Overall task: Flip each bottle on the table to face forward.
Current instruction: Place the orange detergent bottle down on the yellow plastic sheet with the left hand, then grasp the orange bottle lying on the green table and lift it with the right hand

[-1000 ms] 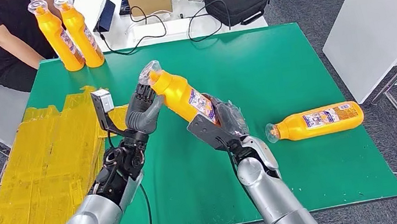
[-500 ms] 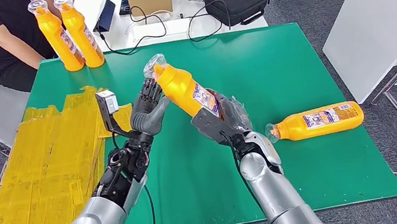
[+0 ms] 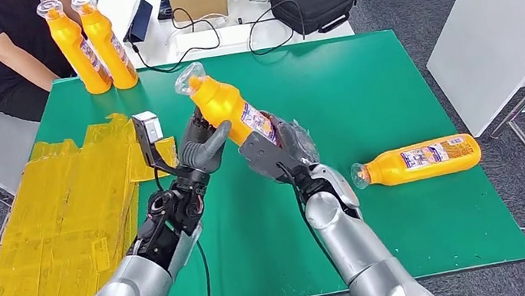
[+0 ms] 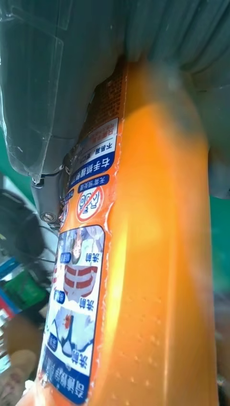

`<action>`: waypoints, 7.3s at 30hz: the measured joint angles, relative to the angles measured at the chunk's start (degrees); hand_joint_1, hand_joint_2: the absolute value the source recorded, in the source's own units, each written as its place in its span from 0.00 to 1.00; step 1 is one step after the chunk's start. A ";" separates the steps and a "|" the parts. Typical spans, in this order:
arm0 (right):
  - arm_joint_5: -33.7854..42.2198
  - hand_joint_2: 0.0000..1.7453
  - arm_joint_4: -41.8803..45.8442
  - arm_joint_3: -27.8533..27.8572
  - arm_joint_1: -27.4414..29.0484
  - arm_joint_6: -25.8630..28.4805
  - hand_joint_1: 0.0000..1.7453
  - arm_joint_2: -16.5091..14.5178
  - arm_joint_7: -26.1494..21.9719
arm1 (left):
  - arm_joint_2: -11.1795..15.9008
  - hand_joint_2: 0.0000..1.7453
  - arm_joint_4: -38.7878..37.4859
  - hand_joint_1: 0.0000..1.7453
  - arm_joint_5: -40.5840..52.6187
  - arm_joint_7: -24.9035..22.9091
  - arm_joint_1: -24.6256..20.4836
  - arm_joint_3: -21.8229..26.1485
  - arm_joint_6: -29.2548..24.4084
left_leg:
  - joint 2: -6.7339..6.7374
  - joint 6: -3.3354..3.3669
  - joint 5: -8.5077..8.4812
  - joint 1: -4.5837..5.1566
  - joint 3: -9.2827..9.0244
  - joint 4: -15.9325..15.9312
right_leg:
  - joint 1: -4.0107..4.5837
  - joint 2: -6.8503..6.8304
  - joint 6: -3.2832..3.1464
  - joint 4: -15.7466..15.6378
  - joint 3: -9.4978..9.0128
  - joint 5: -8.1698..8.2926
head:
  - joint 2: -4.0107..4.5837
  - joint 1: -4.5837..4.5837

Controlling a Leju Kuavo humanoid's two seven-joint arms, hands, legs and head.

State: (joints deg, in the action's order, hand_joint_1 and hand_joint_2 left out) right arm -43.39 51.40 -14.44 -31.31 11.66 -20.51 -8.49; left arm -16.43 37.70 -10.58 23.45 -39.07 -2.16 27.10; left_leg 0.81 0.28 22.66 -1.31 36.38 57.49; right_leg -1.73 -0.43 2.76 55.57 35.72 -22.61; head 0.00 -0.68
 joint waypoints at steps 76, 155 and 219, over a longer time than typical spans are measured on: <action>4.50 0.00 -5.11 -25.68 -7.79 2.04 0.00 3.79 0.33 | 11.14 1.00 -5.30 1.00 17.76 5.69 -1.33 2.68 -10.08 | -0.04 -0.05 -0.06 -0.02 0.13 0.01 | 0.01 -0.06 0.00 0.04 0.15 0.00 | 0.00 0.02; -7.23 0.25 25.02 21.08 23.75 -8.67 0.00 22.25 -12.24 | 16.15 0.00 1.26 0.00 54.67 9.68 6.33 13.97 -48.13 | -0.05 -0.05 -0.02 0.03 0.20 0.01 | -0.02 -0.12 0.00 0.03 0.27 -0.01 | 0.00 -0.02; -10.80 1.00 29.02 43.14 24.70 -18.25 0.00 28.55 -22.97 | 12.28 0.00 3.54 0.00 19.75 15.30 4.18 13.81 -10.03 | -0.04 -0.02 -0.03 0.09 0.26 0.00 | -0.07 -0.12 0.01 0.04 0.22 0.01 | 0.00 -0.03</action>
State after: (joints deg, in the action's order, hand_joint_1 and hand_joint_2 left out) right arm -54.19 80.42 28.69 -6.61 -6.59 8.04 -31.45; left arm -4.15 41.24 9.17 38.75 -34.89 11.65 17.07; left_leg 0.76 0.26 22.63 -1.23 36.64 57.49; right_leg -1.80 -0.54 2.77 55.61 35.94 -22.60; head 0.00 -0.72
